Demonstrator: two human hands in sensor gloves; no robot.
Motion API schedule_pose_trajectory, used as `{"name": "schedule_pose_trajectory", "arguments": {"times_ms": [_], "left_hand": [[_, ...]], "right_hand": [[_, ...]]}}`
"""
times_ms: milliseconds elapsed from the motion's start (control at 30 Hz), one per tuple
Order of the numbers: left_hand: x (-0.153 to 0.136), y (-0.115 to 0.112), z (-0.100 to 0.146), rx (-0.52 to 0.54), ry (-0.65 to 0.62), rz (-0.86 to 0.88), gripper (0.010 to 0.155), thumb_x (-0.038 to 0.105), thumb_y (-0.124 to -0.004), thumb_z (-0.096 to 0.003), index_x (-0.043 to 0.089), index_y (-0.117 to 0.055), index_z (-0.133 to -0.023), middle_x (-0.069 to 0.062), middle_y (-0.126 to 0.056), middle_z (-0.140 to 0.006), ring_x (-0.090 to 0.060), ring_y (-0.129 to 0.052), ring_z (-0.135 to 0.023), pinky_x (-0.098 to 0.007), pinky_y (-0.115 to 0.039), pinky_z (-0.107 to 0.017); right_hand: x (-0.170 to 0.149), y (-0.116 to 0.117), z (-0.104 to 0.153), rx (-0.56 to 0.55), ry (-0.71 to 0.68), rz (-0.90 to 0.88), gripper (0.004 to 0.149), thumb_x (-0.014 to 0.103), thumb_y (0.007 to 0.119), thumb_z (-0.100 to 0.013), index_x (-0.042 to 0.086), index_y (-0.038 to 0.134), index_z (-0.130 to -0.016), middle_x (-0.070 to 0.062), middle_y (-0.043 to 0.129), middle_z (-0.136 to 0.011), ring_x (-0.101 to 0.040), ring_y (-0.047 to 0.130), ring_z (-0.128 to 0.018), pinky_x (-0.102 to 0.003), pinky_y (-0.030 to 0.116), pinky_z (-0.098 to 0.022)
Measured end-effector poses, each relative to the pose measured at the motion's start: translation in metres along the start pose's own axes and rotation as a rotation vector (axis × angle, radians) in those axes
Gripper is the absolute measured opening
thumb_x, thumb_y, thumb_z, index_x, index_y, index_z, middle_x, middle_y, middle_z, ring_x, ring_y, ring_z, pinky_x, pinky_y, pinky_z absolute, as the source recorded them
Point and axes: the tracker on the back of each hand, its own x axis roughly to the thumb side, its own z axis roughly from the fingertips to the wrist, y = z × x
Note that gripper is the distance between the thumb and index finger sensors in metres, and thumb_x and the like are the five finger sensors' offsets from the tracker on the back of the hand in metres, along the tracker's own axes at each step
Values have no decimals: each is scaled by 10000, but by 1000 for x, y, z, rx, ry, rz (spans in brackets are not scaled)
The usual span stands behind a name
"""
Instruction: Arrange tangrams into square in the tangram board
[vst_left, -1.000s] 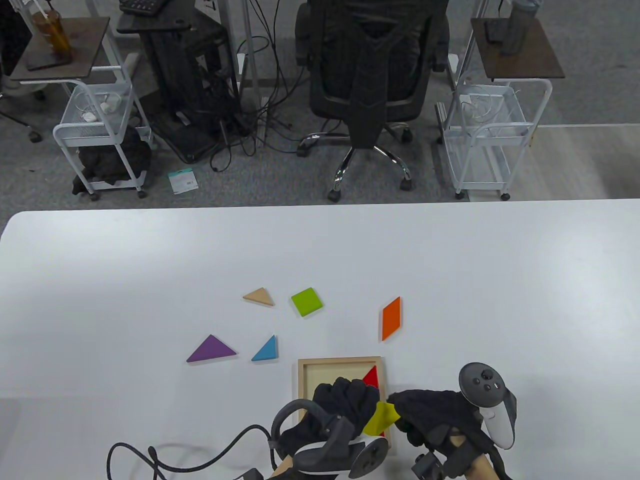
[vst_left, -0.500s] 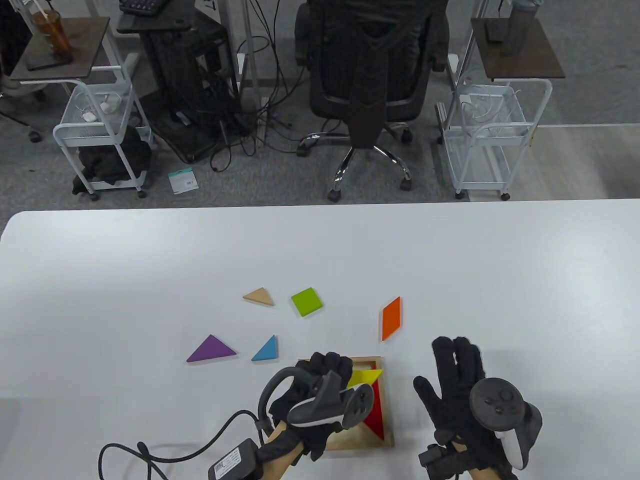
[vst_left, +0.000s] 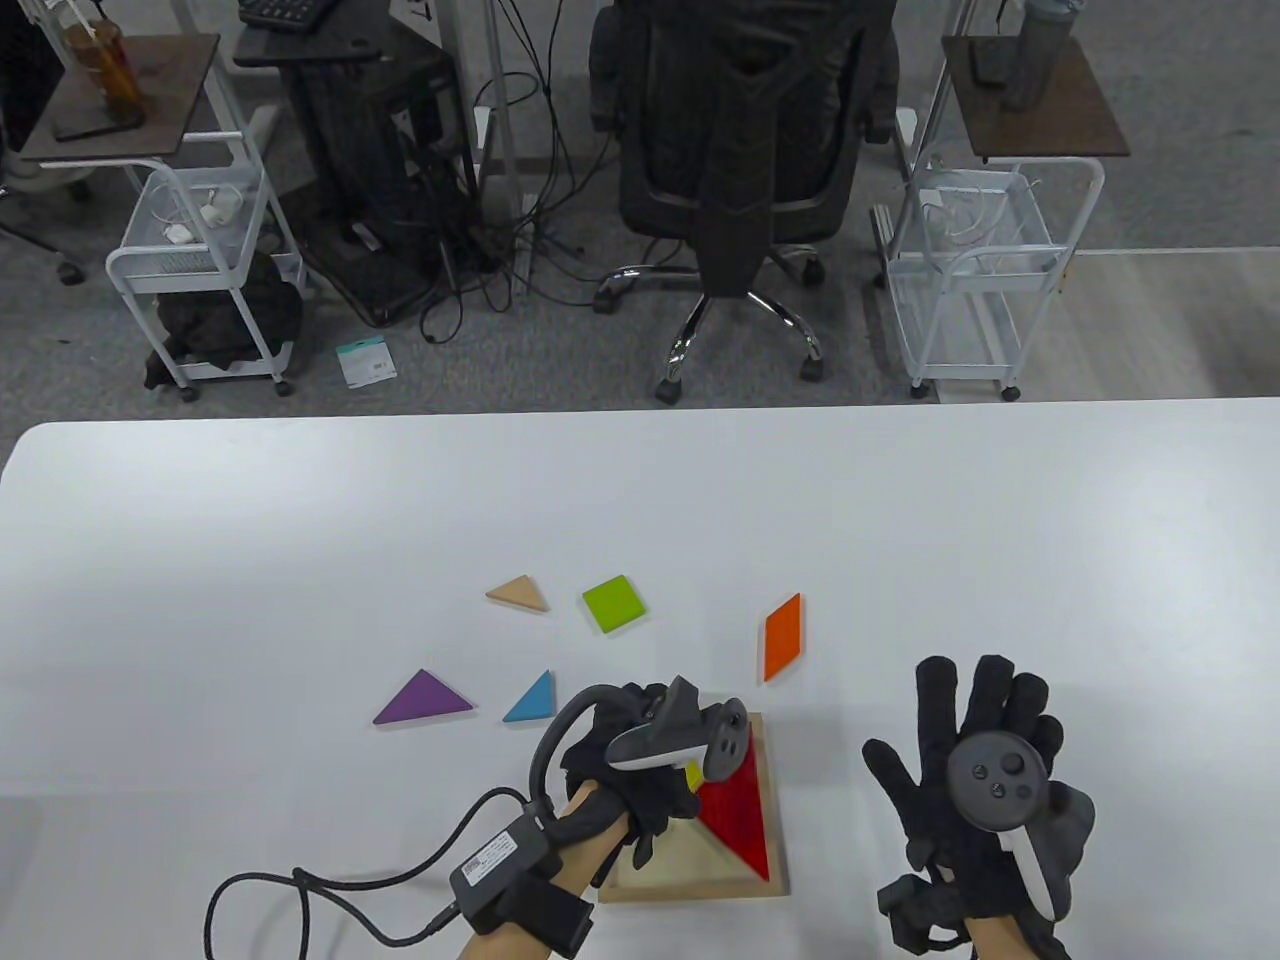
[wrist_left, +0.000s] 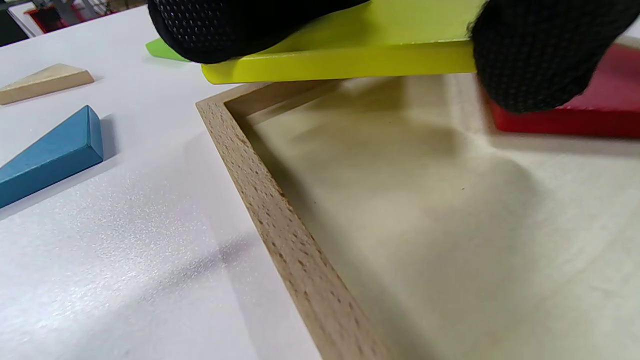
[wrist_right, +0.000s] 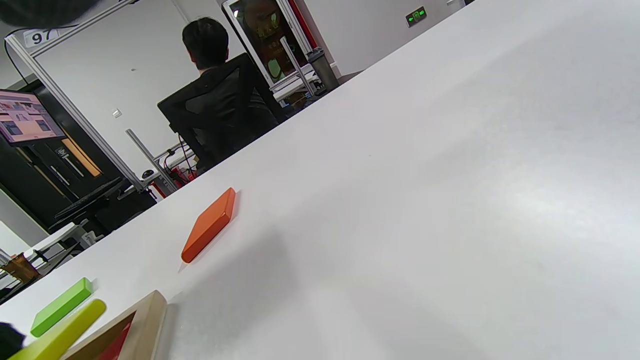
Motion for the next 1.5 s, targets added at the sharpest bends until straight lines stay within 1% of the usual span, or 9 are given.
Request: {"name": "schedule_pose_trajectory", "arguments": {"times_ms": [400,833,933,1033,1133,1200,1333,1433,1500], "left_hand": [[1,5,-8,-54,-5,-4,974,618,-823,-417,65,-406,-1103,-208,-508,-1086,-447,-674,-912,-516,-693,-723],[-1,5,-8,-45,-15,10,974,639,-811,-394,106,-400,-1099,-193,-488,-1081,-427,-668,-897,-491,-690,-717],[-4,4,-5,-27,-18,33,981,663,-780,-400,116,-377,-1108,-204,-451,-1099,-435,-645,-920,-497,-681,-719],[-16,4,11,113,3,84,951,665,-724,-427,137,-341,-1121,-211,-366,-1155,-450,-586,-1013,-536,-664,-732],[-39,-3,39,250,61,125,913,658,-658,-463,163,-281,-1131,-209,-259,-1188,-491,-432,-1090,-653,-551,-765],[-55,-12,58,321,113,127,902,665,-614,-481,165,-250,-1138,-226,-199,-1191,-509,-350,-1102,-703,-470,-768],[-86,-42,95,377,245,127,896,669,-564,-500,161,-200,-1142,-242,-111,-1182,-528,-230,-1097,-744,-325,-746],[-101,-66,113,378,315,157,894,672,-542,-507,164,-174,-1144,-251,-66,-1174,-536,-180,-1090,-754,-270,-733],[-107,-77,117,384,324,182,891,670,-540,-509,167,-168,-1143,-255,-53,-1169,-539,-167,-1085,-752,-250,-728]], "right_hand": [[1,1,0,8,-4,0,864,676,608,-324,562,76,-995,248,-277,-985,-18,-378,-894,-365,-226,-738],[1,2,0,17,-8,-3,866,677,608,-325,559,73,-995,245,-276,-987,-22,-375,-897,-364,-224,-739],[1,2,0,19,-10,-2,866,677,608,-324,559,72,-994,245,-275,-987,-20,-374,-897,-364,-222,-740],[1,2,1,20,-15,0,866,677,609,-323,562,70,-991,247,-276,-985,-19,-375,-896,-364,-221,-741],[1,3,1,23,-18,6,865,677,609,-325,564,68,-989,246,-276,-985,-20,-375,-896,-367,-219,-742],[2,4,0,28,-17,11,865,678,609,-325,566,66,-988,245,-276,-985,-22,-374,-896,-370,-215,-744],[1,7,0,41,-11,27,867,679,610,-323,567,62,-986,245,-277,-984,-23,-374,-896,-372,-212,-746],[1,11,-1,52,-5,43,865,679,609,-324,568,61,-984,246,-277,-984,-23,-374,-896,-373,-209,-748],[2,13,-2,61,-17,29,861,674,614,-325,570,70,-983,247,-270,-988,-20,-368,-902,-374,-205,-754]]}}
